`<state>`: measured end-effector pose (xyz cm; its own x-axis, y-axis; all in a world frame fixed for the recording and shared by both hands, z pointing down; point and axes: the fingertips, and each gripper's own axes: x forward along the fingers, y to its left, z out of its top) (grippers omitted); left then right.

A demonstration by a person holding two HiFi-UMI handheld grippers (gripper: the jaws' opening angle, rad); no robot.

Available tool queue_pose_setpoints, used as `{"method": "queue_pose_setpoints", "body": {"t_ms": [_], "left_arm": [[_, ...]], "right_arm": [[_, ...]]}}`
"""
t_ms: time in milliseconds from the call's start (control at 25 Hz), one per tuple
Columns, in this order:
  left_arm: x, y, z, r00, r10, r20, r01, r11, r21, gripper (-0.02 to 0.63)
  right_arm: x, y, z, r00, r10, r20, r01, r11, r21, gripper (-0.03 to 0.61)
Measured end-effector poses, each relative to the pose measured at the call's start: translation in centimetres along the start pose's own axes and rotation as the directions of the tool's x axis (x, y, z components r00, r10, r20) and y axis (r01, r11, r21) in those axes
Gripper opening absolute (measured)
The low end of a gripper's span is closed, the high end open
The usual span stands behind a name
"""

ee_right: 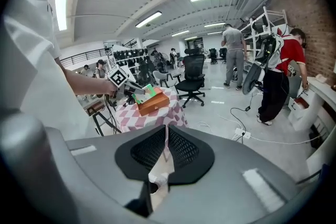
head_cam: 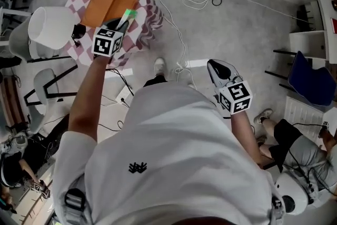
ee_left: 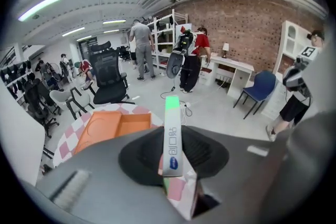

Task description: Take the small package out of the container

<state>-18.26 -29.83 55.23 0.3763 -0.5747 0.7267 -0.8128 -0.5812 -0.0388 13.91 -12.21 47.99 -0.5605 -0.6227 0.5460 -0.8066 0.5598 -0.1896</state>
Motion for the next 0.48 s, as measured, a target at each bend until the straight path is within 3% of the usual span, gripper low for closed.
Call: {"method": "queue_pose_setpoints", "body": {"t_ms": [480], "left_arm": [[-6.2,-15.3,-1.3,0.998,-0.060,0.031,0.061,0.998,-0.028,0.153]], "right_arm": [[-5.1,0.3,-3.8,0.996,0.090,0.004,-0.089,0.995,-0.045,0.018]]}}
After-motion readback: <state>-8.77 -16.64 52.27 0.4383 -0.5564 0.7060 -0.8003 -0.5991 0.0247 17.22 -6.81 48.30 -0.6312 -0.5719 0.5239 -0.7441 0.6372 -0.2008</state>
